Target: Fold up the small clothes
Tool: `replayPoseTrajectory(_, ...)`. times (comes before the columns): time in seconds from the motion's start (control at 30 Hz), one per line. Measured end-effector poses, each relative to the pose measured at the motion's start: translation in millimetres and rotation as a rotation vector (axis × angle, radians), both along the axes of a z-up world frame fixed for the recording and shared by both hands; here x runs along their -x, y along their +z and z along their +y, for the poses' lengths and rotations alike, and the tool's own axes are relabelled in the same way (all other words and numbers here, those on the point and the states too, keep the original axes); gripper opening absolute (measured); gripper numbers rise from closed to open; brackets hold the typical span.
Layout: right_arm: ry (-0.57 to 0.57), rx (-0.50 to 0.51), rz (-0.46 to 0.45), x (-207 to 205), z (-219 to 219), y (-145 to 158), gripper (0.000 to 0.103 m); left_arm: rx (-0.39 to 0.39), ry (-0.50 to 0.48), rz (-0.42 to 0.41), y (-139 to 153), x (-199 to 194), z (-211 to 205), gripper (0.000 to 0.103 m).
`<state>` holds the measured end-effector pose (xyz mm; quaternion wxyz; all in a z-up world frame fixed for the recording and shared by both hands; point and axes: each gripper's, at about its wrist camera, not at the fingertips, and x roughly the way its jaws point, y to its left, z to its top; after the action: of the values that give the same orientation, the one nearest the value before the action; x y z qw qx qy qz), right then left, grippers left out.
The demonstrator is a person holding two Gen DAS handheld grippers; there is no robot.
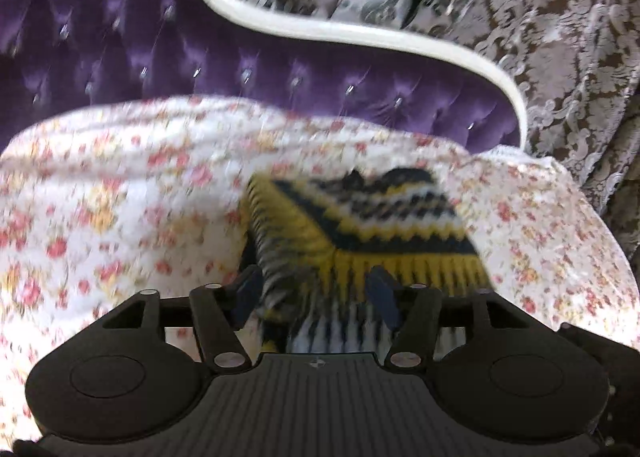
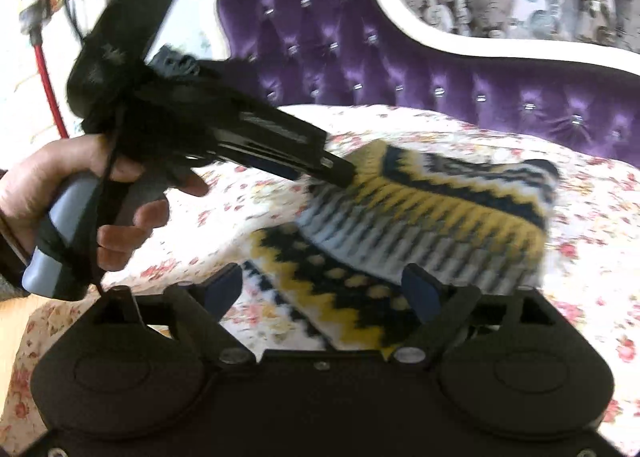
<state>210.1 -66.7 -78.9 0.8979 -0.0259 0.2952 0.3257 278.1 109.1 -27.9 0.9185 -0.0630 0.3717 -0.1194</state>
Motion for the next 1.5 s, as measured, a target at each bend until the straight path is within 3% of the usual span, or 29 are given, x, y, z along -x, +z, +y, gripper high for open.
replayPoseTrajectory(0.17,-0.085,-0.047,-0.005,-12.8,-35.8,8.5,0.102,-0.009,-0.009,-0.002,-0.9,-14.6,-15.5,0.063)
replayPoseTrajectory(0.3,-0.162,-0.087,0.008,-31.0,-60.5,9.4,0.103,-0.077,-0.001,0.079,-29.0,-28.8,-21.5,0.066)
replayPoseTrajectory(0.37,-0.199,-0.108,0.021,-42.5,-70.6,7.9,0.103,-0.147,0.012,0.096,-41.5,-30.1,-21.7,0.085)
replayPoseTrajectory(0.57,-0.331,-0.17,0.091,-94.2,-91.5,0.8,0.103,0.112,0.077,0.2,-63.0,-30.5,14.4,0.089)
replayPoseTrajectory(0.67,-0.406,-0.21,0.134,-123.9,-100.2,-4.6,0.103,0.116,0.074,0.191,-63.2,-27.2,15.3,0.089)
replayPoseTrajectory(0.77,-0.461,-0.181,0.155,-146.7,-100.1,-13.6,0.103,0.113,0.077,0.188,-62.5,-26.2,13.8,0.089)
replayPoseTrajectory(0.93,-0.438,-0.013,0.204,-171.8,-80.3,-39.8,0.102,0.117,0.078,0.186,-63.8,-28.5,13.6,0.09)
replayPoseTrajectory(1.03,-0.431,0.016,0.166,-170.0,-73.9,-46.2,0.102,0.126,0.073,0.197,-62.1,-28.9,14.5,0.09)
replayPoseTrajectory(1.2,-0.423,-0.016,0.194,-169.9,-82.5,-47.4,0.102,0.156,0.052,0.237,-60.2,-24.0,21.7,0.09)
replayPoseTrajectory(1.5,-0.39,-0.124,0.275,-169.3,-92.0,-44.1,0.103,0.128,-0.002,0.277,-57.0,-4.0,20.6,0.089)
